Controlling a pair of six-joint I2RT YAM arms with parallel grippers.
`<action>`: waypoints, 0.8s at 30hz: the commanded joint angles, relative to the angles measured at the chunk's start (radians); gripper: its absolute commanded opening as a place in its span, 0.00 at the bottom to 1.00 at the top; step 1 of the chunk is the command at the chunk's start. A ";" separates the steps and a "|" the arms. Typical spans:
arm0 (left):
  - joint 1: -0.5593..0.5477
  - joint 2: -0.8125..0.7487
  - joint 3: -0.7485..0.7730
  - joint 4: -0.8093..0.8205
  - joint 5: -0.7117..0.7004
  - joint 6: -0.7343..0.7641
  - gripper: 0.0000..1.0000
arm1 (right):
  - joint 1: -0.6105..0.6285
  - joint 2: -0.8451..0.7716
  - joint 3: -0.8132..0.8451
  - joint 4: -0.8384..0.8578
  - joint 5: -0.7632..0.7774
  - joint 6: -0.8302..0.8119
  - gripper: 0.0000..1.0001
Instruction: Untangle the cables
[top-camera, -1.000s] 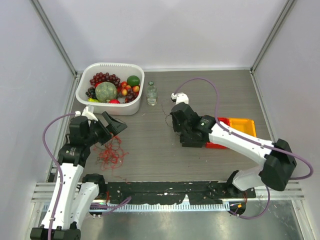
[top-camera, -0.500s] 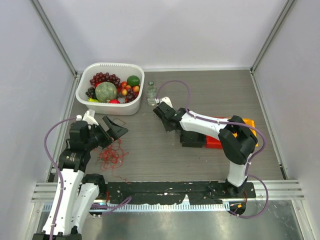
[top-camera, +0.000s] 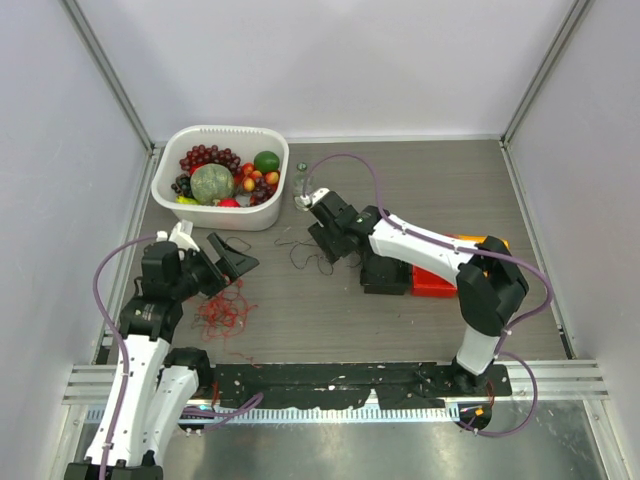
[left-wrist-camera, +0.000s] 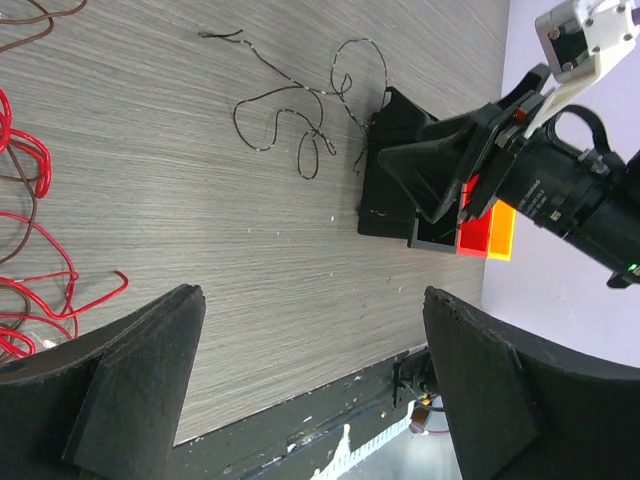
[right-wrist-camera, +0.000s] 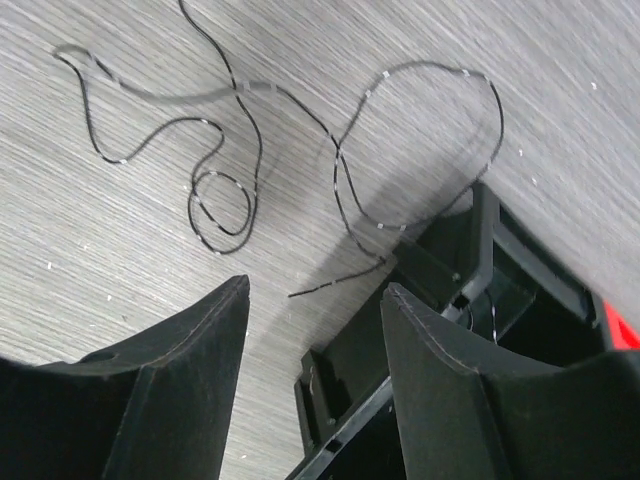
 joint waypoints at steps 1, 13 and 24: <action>0.005 -0.006 -0.014 0.057 0.046 -0.013 0.94 | -0.103 0.043 0.045 0.073 -0.223 -0.140 0.63; 0.003 -0.072 -0.032 0.022 0.055 -0.024 0.94 | -0.269 0.193 0.076 0.151 -0.701 -0.061 0.79; 0.005 -0.069 -0.020 0.020 0.054 -0.024 0.94 | -0.240 0.196 -0.024 0.291 -0.750 0.025 0.80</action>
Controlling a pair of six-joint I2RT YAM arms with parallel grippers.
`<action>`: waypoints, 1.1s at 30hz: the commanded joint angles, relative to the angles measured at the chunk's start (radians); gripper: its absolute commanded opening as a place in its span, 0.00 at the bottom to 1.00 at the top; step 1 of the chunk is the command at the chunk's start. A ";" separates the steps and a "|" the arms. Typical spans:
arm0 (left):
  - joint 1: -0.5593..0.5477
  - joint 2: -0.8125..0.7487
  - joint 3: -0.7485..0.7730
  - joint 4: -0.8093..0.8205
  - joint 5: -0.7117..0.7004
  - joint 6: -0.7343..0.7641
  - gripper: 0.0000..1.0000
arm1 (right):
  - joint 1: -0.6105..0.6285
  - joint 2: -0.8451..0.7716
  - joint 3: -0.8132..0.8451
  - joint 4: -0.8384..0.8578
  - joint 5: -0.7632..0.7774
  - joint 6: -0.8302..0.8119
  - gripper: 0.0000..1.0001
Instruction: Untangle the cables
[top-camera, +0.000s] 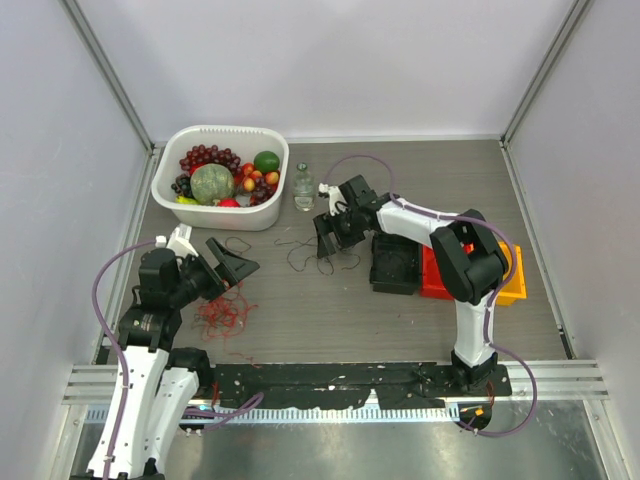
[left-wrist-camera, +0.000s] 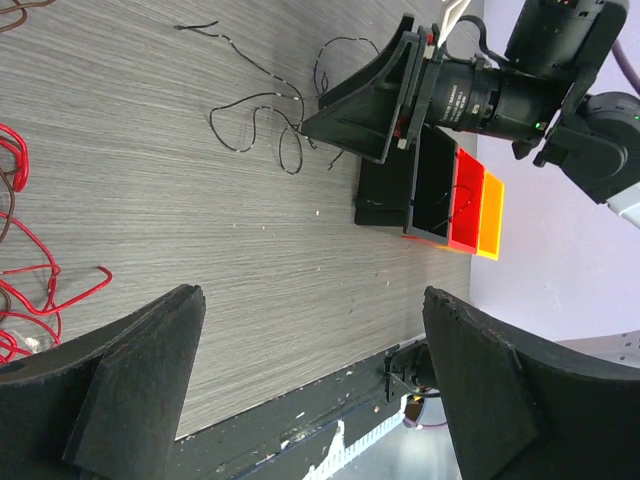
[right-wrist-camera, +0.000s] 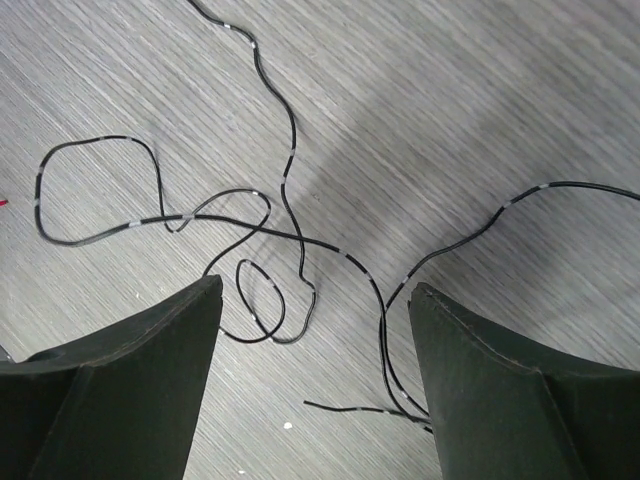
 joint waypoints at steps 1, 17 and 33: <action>0.004 0.003 0.011 0.015 0.025 -0.002 0.94 | 0.036 -0.028 -0.054 0.091 -0.019 0.059 0.80; 0.004 0.018 -0.001 0.031 0.025 -0.011 0.94 | 0.320 -0.045 -0.143 0.051 0.716 0.140 0.04; 0.005 0.047 -0.018 0.075 0.046 -0.022 0.93 | 0.130 -0.723 -0.223 -0.117 0.801 0.257 0.01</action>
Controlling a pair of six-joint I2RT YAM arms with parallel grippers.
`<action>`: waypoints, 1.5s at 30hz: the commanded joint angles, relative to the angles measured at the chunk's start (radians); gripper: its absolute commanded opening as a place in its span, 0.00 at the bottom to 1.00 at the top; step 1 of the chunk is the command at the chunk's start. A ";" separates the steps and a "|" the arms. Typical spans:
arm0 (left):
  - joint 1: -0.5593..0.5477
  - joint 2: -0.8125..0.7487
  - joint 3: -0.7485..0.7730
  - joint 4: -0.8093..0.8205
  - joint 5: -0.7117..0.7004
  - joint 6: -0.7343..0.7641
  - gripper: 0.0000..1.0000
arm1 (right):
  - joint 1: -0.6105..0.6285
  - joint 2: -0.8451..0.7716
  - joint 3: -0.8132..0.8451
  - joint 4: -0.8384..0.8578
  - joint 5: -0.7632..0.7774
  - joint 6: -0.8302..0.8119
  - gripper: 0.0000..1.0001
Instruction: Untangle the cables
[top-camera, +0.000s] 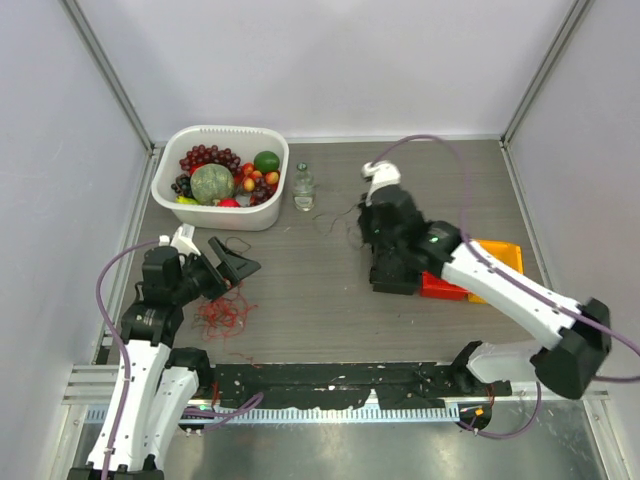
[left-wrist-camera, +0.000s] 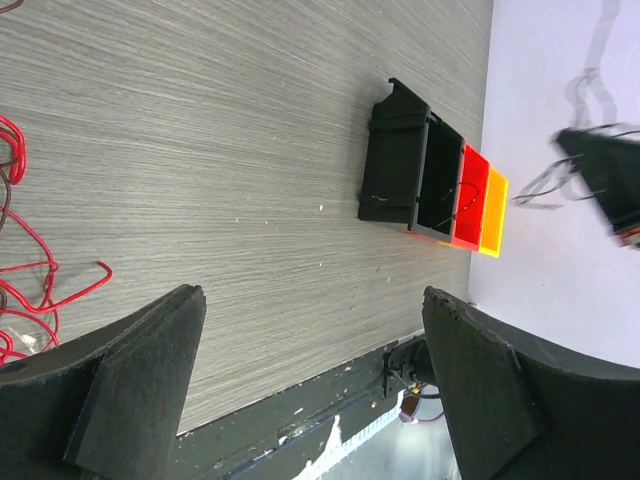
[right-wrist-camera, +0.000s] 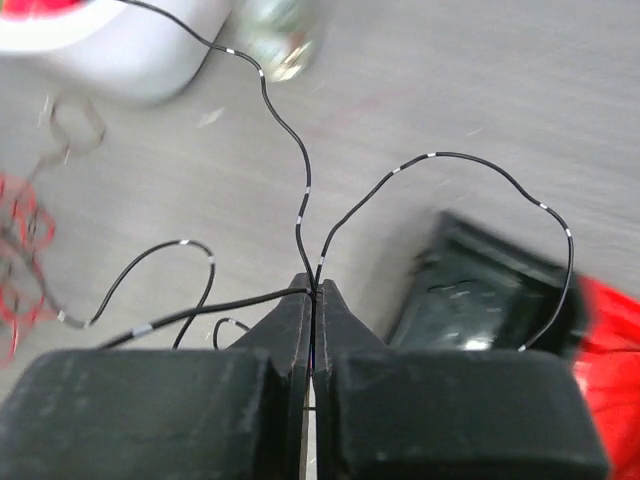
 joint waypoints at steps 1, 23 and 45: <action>0.003 0.020 -0.011 0.073 0.043 -0.020 0.93 | -0.157 -0.091 0.023 -0.141 0.131 0.043 0.01; 0.003 0.047 -0.005 0.090 0.068 -0.030 0.93 | -0.081 0.217 -0.009 -0.307 0.262 -0.026 0.01; 0.005 0.038 -0.020 0.078 0.078 -0.020 0.93 | -0.354 0.032 -0.402 0.201 -0.231 0.176 0.09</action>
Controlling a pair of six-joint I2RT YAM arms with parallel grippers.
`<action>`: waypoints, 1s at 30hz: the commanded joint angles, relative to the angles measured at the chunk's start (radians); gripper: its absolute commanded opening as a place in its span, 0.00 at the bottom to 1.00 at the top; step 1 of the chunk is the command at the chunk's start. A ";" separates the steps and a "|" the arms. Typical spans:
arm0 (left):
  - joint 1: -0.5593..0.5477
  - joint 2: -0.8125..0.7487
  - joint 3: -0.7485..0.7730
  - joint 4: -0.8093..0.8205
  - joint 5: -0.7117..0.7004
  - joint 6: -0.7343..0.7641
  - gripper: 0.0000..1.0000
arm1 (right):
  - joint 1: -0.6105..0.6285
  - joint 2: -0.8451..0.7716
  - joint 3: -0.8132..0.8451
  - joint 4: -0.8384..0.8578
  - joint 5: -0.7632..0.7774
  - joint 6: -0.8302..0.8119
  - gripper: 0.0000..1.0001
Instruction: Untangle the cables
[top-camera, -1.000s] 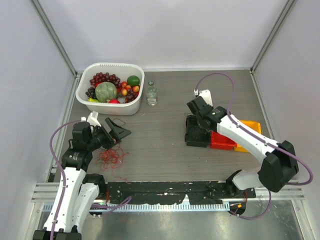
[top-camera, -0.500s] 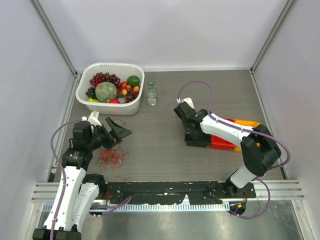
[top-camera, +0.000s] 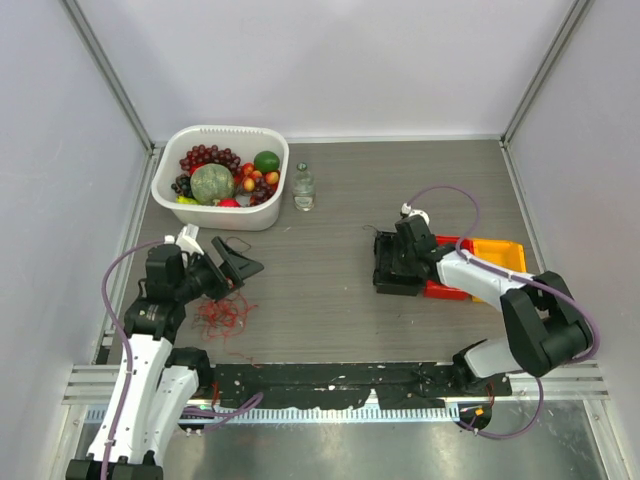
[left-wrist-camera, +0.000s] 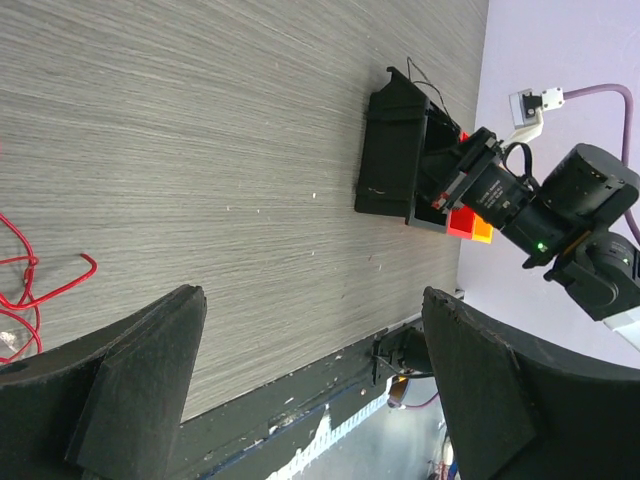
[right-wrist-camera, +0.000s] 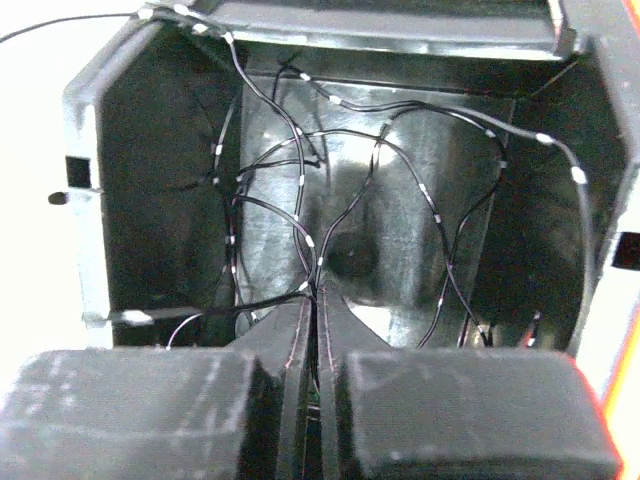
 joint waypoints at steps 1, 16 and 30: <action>0.005 0.009 0.004 0.048 0.032 0.001 0.93 | -0.003 -0.067 0.050 -0.026 -0.077 0.002 0.17; 0.005 0.010 -0.009 0.062 0.031 -0.006 0.93 | 0.000 -0.193 0.329 -0.437 0.020 -0.113 0.60; 0.005 -0.025 -0.010 0.031 0.032 -0.005 0.94 | 0.318 0.201 0.577 -0.392 0.437 -0.366 0.64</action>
